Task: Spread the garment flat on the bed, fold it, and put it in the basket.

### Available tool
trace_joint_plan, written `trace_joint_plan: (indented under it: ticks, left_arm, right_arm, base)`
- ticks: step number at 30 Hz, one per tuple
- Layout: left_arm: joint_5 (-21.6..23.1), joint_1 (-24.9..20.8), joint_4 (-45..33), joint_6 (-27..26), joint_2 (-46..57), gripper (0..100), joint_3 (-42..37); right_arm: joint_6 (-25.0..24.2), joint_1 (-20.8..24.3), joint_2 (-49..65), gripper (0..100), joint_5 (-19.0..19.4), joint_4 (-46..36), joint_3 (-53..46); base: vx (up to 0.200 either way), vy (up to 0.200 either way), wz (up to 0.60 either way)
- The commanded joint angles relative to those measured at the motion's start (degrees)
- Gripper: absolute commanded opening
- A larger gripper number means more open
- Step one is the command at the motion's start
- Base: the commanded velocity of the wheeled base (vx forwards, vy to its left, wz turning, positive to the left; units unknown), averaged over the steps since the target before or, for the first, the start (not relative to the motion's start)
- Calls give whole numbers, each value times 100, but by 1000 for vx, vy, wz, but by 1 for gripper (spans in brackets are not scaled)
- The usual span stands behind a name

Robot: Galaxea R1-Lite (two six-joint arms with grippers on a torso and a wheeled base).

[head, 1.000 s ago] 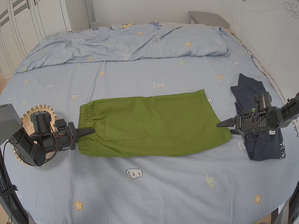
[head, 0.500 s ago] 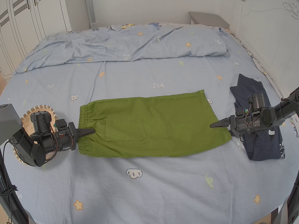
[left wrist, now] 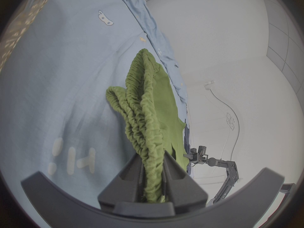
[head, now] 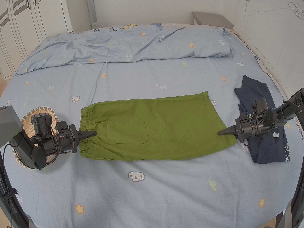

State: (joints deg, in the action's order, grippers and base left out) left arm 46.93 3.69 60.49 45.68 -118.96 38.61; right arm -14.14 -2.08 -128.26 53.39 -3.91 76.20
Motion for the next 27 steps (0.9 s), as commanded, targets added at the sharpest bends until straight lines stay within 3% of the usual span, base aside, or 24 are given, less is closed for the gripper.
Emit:
trace_joint_plan:
  ticks: [1, 10, 11, 14, 16, 19, 22, 24, 26, 27]
  left_arm:
    - [0, 9, -2, 2, -22, 0, 6]
    - [158, 35, -485, 2, 30, 0, 103]
    - [237, 61, -1171, 2, 294, 0, 314]
    - [237, 96, -1751, -50, 531, 0, 481]
    - [237, 140, -2595, -235, 848, 0, 674]
    - [246, 237, -3360, -753, 1173, 0, 674]
    - [246, 413, -4397, -1623, 1314, 0, 560]
    - [246, 474, -4669, -1887, 1349, 0, 499]
    - [246, 615, -5240, -2599, 1445, 0, 217]
    - [246, 624, -5267, -2634, 1445, 0, 191]
  right_arm:
    - [8, -90, -59, 0, 48, 49, 70]
    - [61, -126, 73, 0, 57, 22, -53]
    - [87, -108, 547, 0, 4, 22, -334]
    - [166, -82, 925, 0, -13, 22, -615]
    - [324, -73, 1453, 0, -13, -13, -1037]
    - [351, -64, 1962, 0, -13, -145, -1442]
    - [482, -90, 2463, 0, -48, -250, -2083]
    - [562, -108, 2586, 0, -48, -250, -2321]
    - [834, -117, 2850, 0, -66, -241, -2971]
    - [852, -117, 2859, 0, -75, -241, -2997]
  base:
    - [0, 0, 0]
    - [0, 0, 0]
    - [0, 0, 0]
    - [0, 0, 0]
    - [0, 0, 0]
    - [0, 0, 0]
    - [0, 0, 0]
    - [0, 0, 0]
    - [0, 0, 0]
    - [0, 0, 0]
